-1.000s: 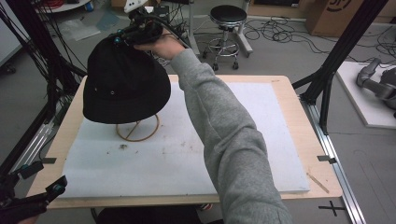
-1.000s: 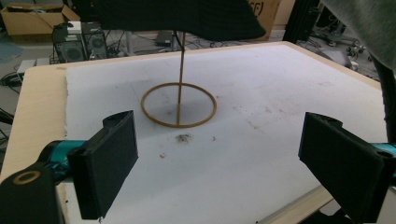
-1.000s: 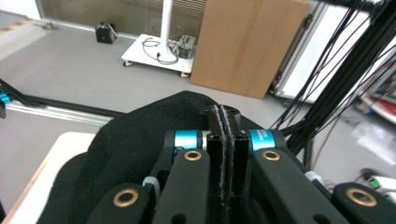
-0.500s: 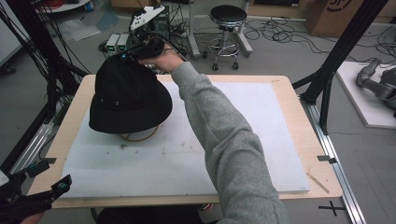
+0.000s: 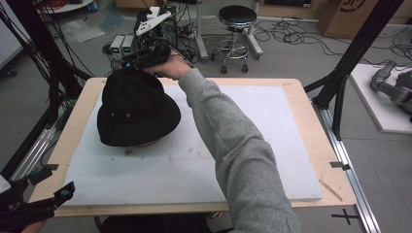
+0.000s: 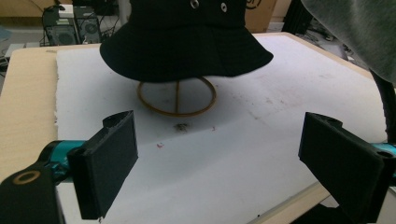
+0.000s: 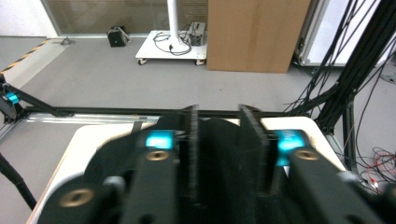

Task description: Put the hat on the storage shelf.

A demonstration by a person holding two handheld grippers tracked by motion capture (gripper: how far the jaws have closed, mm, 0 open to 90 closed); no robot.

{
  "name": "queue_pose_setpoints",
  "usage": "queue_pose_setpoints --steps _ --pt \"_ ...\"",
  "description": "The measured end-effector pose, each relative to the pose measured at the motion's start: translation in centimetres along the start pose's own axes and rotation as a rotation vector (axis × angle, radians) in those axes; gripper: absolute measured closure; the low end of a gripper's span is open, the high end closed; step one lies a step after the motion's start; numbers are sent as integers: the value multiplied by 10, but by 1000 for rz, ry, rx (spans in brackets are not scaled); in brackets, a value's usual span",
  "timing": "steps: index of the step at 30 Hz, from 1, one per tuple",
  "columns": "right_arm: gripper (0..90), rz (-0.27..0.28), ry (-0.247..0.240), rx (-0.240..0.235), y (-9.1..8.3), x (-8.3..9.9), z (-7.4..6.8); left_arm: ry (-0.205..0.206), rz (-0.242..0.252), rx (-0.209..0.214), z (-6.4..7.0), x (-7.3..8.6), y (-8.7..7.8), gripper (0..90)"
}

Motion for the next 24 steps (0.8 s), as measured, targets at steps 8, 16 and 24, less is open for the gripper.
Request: queue_pose_setpoints --steps 8,16,24 --pt "222 -45 49 17 -7 7 -7 5 -5 5 1 0 3 119" --pt "100 -26 97 50 -35 12 -20 14 1 17 5 -4 7 119" --pt "100 -9 100 101 -72 25 -39 25 12 33 8 -13 17 119"
Point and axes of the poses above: each handheld gripper's, and its own axes: y roughly forward along the jaws, x roughly out of its underside, z roughly to its right, the point moved 6 cm from there along y, roughly forward along the jaws, and after that the axes turned 7 degrees about -x, right-handed, at the moved point
